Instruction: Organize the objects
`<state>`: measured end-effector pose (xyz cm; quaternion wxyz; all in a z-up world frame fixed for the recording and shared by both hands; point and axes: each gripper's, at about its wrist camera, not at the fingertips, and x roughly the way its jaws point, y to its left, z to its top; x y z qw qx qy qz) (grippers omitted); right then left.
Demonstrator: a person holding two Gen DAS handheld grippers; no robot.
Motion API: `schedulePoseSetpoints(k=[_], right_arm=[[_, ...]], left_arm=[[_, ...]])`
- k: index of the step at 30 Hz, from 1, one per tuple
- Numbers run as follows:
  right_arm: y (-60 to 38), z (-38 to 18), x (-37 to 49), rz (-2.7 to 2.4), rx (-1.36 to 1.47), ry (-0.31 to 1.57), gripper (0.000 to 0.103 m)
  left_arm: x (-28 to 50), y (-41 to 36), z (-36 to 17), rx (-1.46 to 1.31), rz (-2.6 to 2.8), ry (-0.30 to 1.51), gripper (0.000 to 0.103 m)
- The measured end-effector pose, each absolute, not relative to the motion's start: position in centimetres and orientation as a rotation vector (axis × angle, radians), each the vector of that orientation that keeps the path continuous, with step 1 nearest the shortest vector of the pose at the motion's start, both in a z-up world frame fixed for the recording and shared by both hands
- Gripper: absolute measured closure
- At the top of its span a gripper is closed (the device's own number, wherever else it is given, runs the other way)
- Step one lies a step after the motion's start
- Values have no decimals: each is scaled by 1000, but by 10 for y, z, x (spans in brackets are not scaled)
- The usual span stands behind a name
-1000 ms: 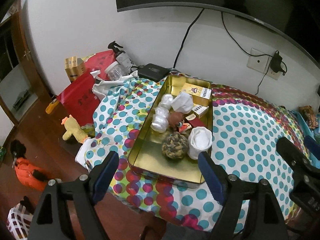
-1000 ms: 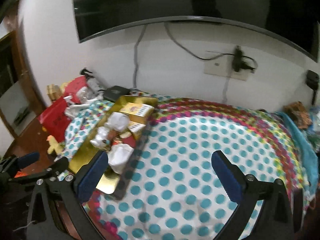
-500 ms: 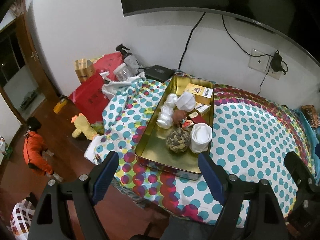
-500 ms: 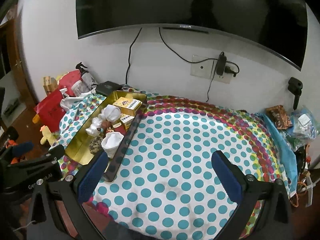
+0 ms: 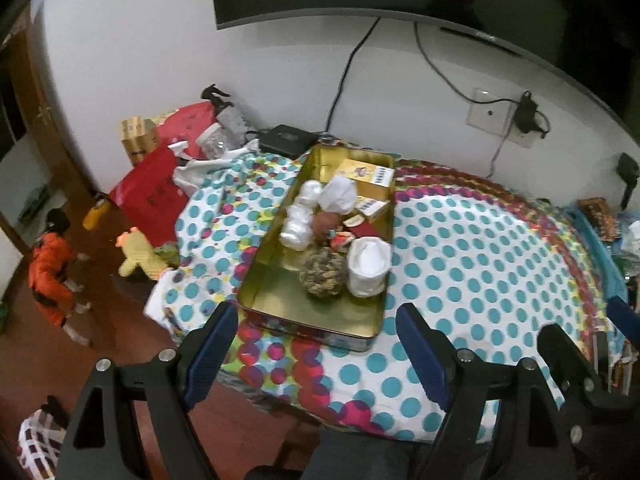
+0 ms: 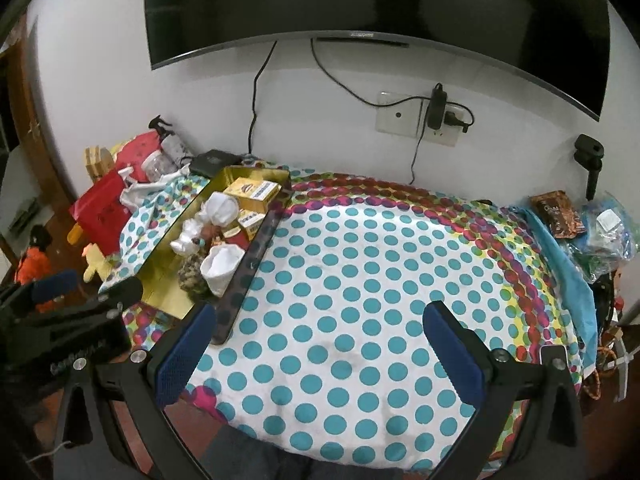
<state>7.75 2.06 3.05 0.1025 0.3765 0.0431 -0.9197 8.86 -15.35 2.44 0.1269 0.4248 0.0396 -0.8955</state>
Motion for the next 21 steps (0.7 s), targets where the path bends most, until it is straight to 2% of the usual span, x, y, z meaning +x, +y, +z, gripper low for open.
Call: schedulePoseSetpoints(k=[13,18,21], right_arm=[[11,13,77,-2652,1175,168,0],[10,10,76,-2646,1189,173,0],[10,9,75,-2640,1189,178,0]], left_arm=[[89,-158,32,1206,-2598,122,19],[86,-164,30,1244,-2614,217,19],[86,-164,31,1217,-2589,186,19]])
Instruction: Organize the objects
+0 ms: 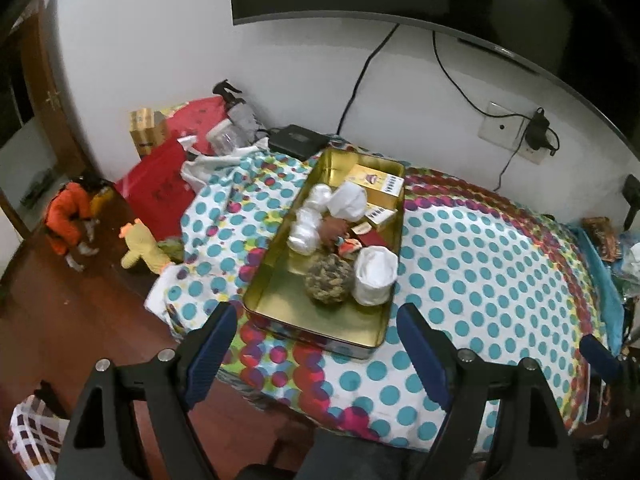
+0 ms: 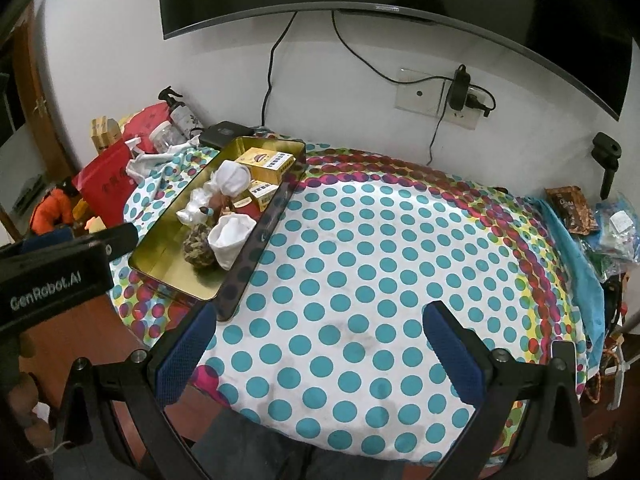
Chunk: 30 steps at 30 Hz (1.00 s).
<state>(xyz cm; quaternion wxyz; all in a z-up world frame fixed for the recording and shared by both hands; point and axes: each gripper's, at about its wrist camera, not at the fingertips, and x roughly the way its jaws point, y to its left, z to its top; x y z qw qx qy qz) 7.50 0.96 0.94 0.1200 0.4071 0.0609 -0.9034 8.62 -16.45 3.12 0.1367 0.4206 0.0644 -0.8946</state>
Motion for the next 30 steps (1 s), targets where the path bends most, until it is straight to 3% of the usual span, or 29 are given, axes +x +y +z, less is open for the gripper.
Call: schedulePoseSetpoints(k=[7,11,30], right_arm=[[7,7,75,-2633,1187,201,0],[7,7,74,-2633,1194,201,0],[-8,17,84,-2581,1172,259,0]], left_arm=[[85,-158,33,1188,-2536,39,19],[85,-157,30,1241,-2594,124,19],[99,-160,41,1147,-2592,89,19]])
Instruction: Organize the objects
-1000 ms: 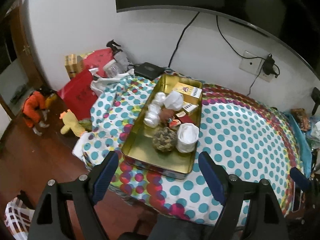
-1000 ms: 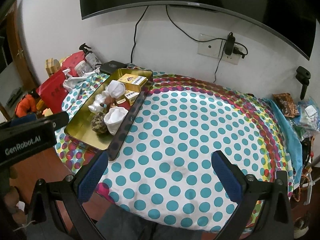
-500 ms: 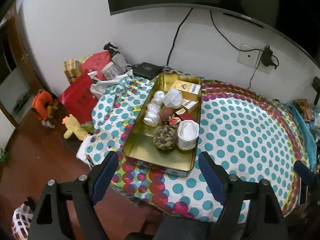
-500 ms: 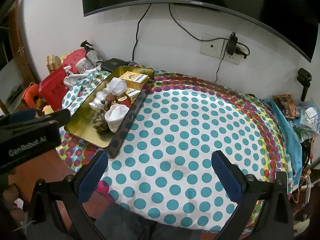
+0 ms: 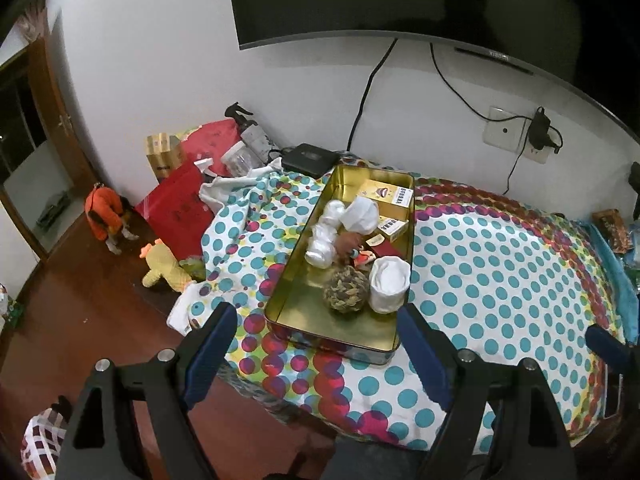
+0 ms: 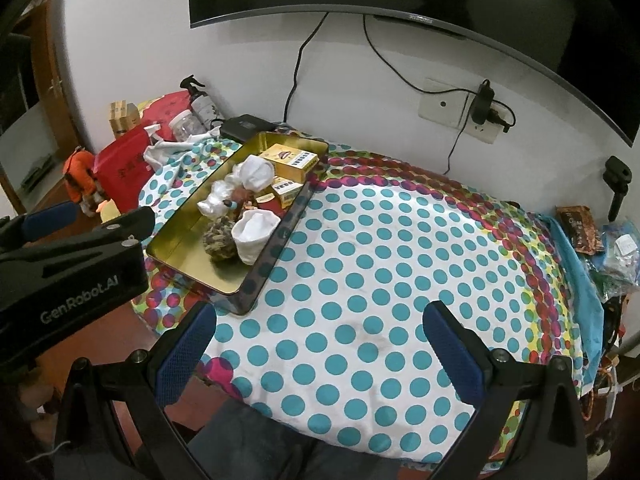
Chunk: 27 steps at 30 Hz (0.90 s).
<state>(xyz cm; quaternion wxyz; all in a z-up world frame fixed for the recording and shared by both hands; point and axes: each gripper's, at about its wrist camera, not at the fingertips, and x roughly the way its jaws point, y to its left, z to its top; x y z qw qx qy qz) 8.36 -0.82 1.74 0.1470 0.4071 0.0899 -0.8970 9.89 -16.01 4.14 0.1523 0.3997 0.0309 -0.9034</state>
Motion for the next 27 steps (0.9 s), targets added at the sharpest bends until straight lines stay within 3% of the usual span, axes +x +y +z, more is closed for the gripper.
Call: schedulePoseSetpoints(k=[21,27], right_arm=[[-12,19,82,-2569,1170,254,0],[-10,18,81,-2569,1176,262,0]], left_arm=[[102,-156,42,1170,-2637,68,19],[95,-157,40,1235,-2659,133,18]])
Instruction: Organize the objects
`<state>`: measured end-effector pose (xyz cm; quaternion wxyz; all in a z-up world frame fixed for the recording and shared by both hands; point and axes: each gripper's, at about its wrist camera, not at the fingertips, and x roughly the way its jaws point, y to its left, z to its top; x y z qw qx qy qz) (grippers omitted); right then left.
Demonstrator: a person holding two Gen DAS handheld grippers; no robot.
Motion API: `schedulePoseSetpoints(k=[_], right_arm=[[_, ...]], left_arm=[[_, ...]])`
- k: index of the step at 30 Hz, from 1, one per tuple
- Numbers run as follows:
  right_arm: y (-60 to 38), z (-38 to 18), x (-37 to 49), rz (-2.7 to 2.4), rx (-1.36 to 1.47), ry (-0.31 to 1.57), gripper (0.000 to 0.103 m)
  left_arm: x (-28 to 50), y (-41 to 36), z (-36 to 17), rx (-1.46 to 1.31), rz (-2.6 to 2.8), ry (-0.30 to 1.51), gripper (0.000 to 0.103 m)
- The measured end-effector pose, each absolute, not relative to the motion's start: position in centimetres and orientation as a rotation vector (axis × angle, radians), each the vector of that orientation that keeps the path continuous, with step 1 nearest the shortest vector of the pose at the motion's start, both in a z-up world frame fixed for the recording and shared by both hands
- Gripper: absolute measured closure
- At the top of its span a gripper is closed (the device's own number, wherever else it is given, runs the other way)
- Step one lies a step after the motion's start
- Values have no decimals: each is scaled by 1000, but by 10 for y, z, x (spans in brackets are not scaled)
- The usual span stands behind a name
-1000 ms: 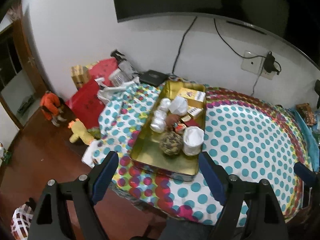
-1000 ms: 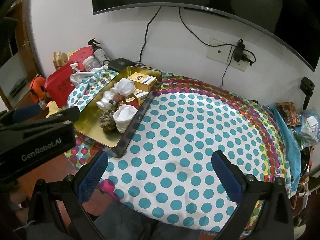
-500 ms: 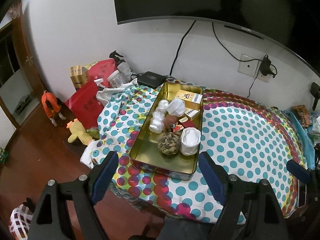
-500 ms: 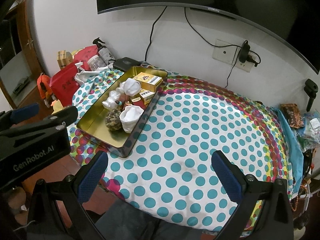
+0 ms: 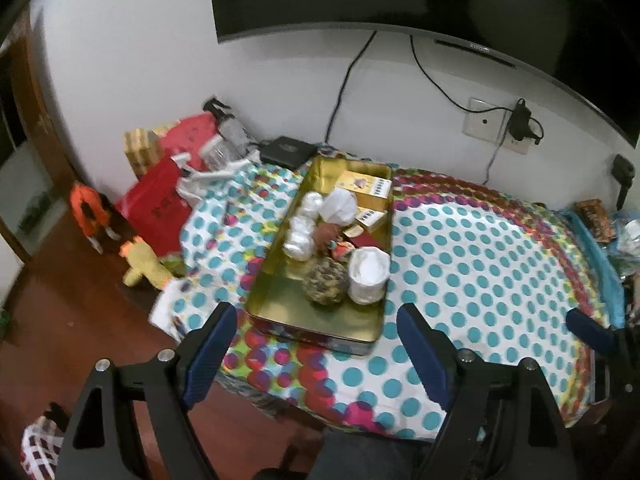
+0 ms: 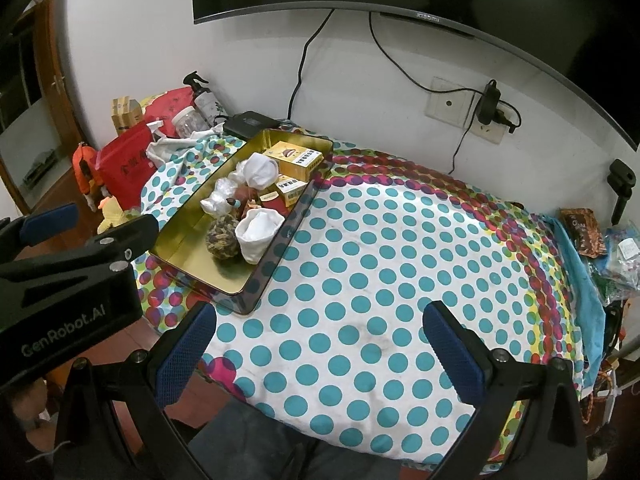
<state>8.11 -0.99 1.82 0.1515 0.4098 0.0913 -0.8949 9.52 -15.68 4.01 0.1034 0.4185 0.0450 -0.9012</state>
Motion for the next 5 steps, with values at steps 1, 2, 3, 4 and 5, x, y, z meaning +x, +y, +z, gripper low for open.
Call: schedulePoseSetpoints(k=[1,2,3,4,5], right_arm=[[-10,18,81,-2569,1177,263,0],[-10,17,81,-2569,1177,264,0],[-10,18,81,-2568,1177,265,0],[-10,17,80,-2566,1177,269,0],[-10,17,80,-2566,1177,269,0]], left_arm=[[94,-159,39,1259,-2668,168,18],[93,-161,38,1273,-2665,202,18],[92,-162,37,1272,-2656,215,18],[92,-163,36,1272,-2650,214,18],[91,-163,35,1270,-2639,211,18]])
